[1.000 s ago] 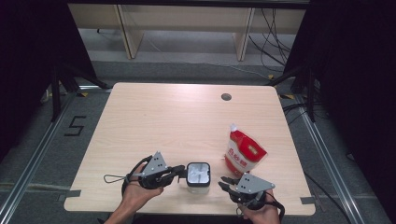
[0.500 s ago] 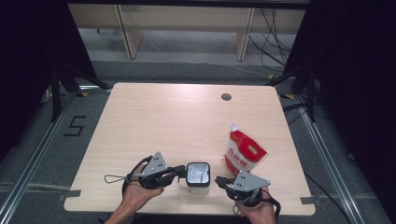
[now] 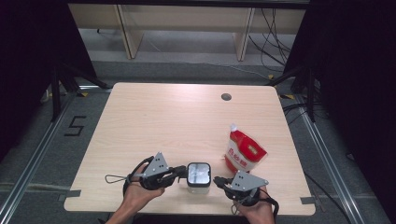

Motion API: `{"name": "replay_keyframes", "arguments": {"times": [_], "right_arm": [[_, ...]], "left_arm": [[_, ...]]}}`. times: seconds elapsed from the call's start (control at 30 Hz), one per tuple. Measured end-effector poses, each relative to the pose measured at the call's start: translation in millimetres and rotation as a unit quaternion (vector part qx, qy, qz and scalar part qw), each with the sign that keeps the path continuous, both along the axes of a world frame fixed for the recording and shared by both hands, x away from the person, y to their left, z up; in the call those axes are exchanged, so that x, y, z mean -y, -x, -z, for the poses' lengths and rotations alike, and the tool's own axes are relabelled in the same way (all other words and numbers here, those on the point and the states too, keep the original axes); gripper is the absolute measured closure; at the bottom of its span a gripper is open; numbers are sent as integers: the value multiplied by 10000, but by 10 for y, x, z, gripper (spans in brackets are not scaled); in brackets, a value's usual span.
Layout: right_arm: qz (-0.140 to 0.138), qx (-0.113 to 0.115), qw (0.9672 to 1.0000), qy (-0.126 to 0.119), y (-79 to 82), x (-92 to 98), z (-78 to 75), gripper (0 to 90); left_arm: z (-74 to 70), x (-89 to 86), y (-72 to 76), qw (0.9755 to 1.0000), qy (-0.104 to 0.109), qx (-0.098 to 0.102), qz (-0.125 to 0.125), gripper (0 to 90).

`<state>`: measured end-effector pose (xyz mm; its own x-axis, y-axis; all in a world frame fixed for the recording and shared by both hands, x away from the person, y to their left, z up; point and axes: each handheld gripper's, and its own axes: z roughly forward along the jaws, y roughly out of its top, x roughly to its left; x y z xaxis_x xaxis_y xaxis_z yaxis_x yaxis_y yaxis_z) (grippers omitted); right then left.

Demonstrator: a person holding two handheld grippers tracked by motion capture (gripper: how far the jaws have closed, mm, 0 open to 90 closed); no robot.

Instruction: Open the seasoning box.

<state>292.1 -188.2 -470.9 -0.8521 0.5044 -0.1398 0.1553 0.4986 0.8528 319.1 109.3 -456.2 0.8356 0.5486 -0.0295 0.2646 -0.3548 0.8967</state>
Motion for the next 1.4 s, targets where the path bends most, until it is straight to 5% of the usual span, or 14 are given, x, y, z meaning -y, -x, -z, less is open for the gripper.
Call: {"name": "replay_keyframes", "arguments": {"times": [0.3, 0.47, 0.57, 0.7, 0.87, 1.23, 1.4], "right_arm": [[53, -56, 10000, -6, 19, -20, 1, 857], [-40, 0, 10000, 65, 9, -37, -5, 861], [-56, 9, 9999, 120, 10, -49, -5, 868], [-4, 23, 10000, 61, -2, -27, -7, 869], [11, -6, 9999, 153, -4, -24, 6, 869], [-33, -55, 9999, 145, -6, -29, 13, 869], [-43, -75, 9999, 144, -6, -29, 17, 869]], "left_arm": [[-10, -27, 17, 9999, -153, 58, -29, 877], [18, -47, 20, 9999, -54, 83, -48, 883], [145, -33, 17, 9990, -430, 33, -145, 890], [202, -71, -21, 9995, -165, -230, -139, 882], [32, -82, 8, 9999, 64, -4, -135, 872], [16, 21, -19, 9999, 121, 79, -25, 873], [21, 16, -22, 10000, -34, 93, 0, 879]]}}
